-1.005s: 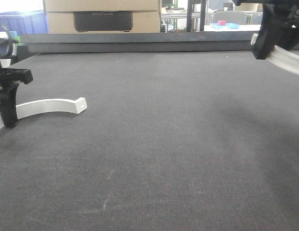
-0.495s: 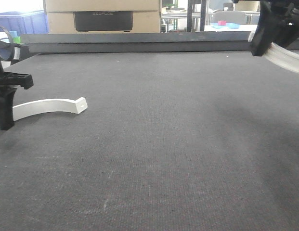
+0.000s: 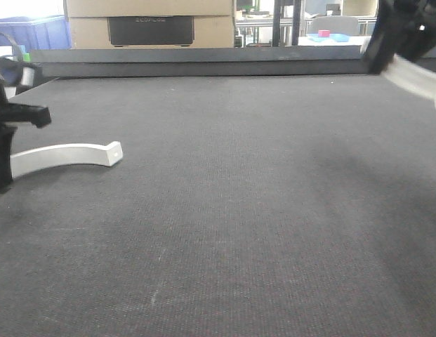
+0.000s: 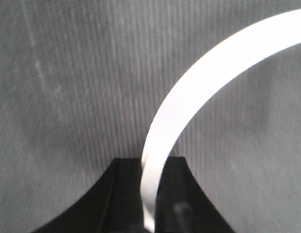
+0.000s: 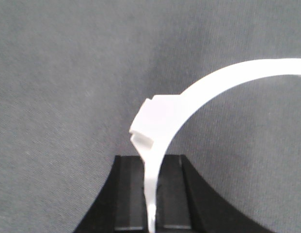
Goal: Grab PVC pipe and place in blue bin
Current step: 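Close the left gripper on the second white pipe arc and lift it, then hold both white arcs raised while the base starts turning away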
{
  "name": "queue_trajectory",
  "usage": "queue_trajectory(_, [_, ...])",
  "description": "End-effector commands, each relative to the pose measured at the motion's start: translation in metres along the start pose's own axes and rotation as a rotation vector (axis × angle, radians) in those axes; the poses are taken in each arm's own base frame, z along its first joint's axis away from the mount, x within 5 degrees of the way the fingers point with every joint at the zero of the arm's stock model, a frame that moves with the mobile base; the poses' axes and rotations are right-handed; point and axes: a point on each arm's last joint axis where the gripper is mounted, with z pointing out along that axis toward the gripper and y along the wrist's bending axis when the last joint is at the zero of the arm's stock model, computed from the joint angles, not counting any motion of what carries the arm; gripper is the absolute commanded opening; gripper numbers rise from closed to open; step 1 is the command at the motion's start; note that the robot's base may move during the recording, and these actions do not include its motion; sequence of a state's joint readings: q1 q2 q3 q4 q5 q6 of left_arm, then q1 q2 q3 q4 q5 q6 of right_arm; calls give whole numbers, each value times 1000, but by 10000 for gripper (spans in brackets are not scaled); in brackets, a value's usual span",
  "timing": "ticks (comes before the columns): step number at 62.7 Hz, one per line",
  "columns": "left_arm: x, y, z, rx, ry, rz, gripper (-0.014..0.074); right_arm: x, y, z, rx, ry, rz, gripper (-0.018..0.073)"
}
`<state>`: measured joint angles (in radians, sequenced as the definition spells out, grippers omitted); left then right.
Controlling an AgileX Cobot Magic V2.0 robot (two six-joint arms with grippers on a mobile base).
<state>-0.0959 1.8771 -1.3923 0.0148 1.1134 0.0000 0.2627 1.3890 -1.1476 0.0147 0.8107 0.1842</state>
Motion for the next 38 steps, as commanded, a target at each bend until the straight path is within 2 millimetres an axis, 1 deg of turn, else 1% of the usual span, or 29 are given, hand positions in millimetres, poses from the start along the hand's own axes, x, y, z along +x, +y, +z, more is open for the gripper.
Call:
queue_trajectory(1, [8, -2, -33, 5, -78, -2, -111, -6, 2, -19, -19, -100, -7, -167])
queue_trajectory(9, [22, -5, -76, 41, -207, -18, -111, -6, 2, -36, -31, -164, -7, -167])
queue_trajectory(18, [40, -9, -123, 98, -384, -60, -111, -4, 2, -45, -39, -175, -2, -167])
queue_trajectory(23, [55, -11, -148, 132, -494, -93, -111, -2, 3, -51, -53, -175, 8, -167])
queue_trajectory(24, [61, -13, -156, 136, -533, -88, -111, -2, 3, -54, -56, -184, 9, -167])
queue_trajectory(26, [70, -14, -166, 140, -582, -82, -111, -1, 3, -59, -61, -204, 10, -167])
queue_trajectory(31, [88, -17, -181, 153, -688, -75, -111, 0, 3, -68, -70, -251, 10, -167])
queue_trajectory(32, [94, -18, -185, 156, -712, -75, -111, 1, 3, -70, -72, -261, 10, -167])
queue_trajectory(38, [117, -19, -195, 171, -840, -76, -111, 8, 1, -78, -85, -332, 11, -167])
